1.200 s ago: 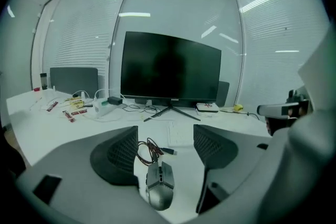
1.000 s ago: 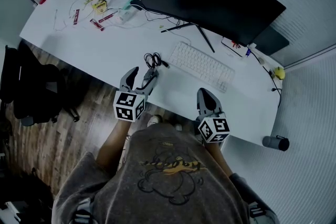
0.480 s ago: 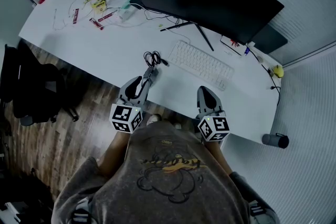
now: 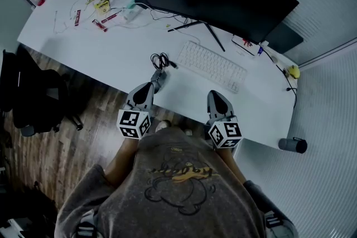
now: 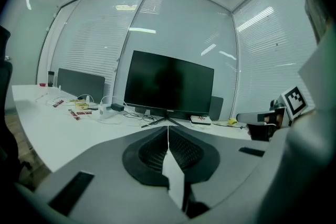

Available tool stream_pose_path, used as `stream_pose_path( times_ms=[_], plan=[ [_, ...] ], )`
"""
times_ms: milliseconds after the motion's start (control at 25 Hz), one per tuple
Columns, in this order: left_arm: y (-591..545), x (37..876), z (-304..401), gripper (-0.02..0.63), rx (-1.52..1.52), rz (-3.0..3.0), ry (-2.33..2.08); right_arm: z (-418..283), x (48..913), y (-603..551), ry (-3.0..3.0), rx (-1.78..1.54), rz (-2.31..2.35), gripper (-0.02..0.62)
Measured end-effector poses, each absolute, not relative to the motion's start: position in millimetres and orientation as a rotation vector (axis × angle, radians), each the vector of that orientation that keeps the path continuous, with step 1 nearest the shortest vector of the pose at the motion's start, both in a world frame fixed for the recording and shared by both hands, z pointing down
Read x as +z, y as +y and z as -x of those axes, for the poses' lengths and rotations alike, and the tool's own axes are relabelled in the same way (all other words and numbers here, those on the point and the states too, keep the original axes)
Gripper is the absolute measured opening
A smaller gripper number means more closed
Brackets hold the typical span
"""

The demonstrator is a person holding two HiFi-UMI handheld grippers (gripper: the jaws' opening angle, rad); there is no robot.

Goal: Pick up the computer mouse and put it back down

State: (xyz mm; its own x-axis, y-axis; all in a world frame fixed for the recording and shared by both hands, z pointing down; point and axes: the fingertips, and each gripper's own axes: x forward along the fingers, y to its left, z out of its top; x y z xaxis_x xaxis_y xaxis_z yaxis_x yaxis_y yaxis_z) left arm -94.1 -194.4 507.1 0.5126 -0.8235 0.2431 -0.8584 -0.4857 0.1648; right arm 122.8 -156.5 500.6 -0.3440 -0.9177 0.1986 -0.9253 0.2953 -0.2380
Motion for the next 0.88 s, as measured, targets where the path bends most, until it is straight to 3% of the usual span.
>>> stream_pose_path(
  times_ms=[880],
  plan=[
    [-193.5,511.6,92.0,0.021,0.191,-2.447,-1.37,-121.4,506.2,-148.8,-2.498,0.508,-1.787,0.005]
  ],
)
